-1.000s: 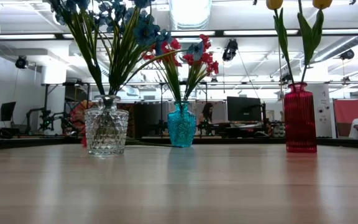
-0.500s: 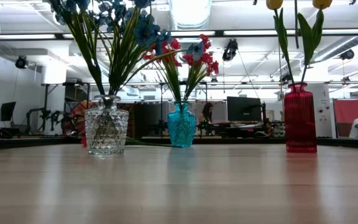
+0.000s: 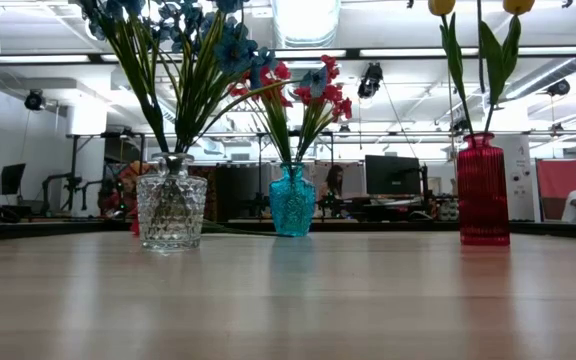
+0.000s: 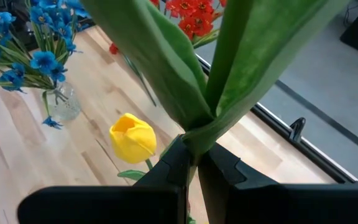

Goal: Sort flowers into vase by color
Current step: Put the yellow flower into the red vase

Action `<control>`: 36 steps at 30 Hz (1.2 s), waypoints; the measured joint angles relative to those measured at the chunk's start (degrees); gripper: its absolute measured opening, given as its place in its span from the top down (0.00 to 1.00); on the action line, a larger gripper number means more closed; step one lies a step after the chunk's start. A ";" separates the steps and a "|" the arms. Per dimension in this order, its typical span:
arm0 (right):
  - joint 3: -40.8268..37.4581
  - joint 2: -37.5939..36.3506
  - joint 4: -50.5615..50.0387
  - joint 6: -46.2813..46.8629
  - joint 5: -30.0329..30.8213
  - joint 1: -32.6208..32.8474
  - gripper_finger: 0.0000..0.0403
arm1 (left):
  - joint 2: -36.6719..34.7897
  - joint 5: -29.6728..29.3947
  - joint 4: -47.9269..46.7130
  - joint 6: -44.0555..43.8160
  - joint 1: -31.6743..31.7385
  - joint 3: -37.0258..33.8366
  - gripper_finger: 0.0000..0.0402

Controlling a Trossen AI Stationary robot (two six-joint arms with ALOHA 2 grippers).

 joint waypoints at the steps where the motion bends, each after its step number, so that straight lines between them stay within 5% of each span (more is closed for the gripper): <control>1: -0.25 -0.32 0.37 -0.02 0.02 0.00 0.96 | 0.02 0.01 0.00 0.00 0.00 0.00 0.49; 36: -15.13 -4.72 10.80 -0.08 1.44 -0.02 0.96 | 0.04 0.01 -0.02 -0.02 0.00 0.02 0.49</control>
